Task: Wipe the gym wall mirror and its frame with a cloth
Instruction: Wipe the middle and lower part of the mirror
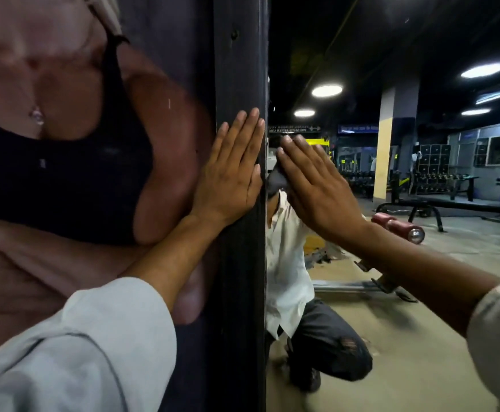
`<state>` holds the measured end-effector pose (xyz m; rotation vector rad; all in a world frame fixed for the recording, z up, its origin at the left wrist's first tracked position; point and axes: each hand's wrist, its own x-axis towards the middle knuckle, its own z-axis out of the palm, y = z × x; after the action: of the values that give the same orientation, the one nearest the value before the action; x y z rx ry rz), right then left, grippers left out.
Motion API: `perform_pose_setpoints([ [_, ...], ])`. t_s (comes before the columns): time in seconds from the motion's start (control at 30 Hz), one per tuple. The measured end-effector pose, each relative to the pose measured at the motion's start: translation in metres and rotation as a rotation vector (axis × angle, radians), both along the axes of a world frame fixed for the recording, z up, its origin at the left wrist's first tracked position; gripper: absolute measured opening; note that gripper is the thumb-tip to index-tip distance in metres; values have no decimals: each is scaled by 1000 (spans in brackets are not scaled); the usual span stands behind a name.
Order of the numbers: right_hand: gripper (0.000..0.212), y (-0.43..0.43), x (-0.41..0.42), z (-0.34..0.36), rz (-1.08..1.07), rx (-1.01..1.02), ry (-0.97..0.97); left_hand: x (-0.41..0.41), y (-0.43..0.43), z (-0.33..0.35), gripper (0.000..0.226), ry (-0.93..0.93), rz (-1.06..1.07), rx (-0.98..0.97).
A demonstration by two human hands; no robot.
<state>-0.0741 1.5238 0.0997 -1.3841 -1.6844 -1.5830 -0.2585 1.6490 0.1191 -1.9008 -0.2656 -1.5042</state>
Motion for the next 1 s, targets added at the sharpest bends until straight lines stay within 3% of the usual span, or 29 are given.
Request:
perform_pose_setpoints([
  [0.13,66,5,-14,-86,72,-102,8,-1,-4,0,70,-6,41,-12],
  [0.23,68,-9,-3,-143,38,-287,-262,-1,-4,-8,77,-2,87,-16],
  [0.33,64,-14,16,-119,-22,-339,-499,-1,-2,-17,81,-15,103,-17],
  [0.5,63,-3,-3,-66,8,-62,10,-1,-3,-16,76,-22,92,-31],
  [0.57,62,1,-13,-91,42,-70,58,-2,-4,-16,75,-24,99,-32],
  [0.7,67,-5,-3,-163,-1,-315,-204,-2,-6,-17,76,-19,113,-34],
  [0.83,63,-19,15,-177,-60,-482,-479,-3,-6,-16,76,-29,101,-36],
  [1.0,62,-17,15,-181,-76,-476,-460,-1,-6,-15,75,-44,97,-33],
])
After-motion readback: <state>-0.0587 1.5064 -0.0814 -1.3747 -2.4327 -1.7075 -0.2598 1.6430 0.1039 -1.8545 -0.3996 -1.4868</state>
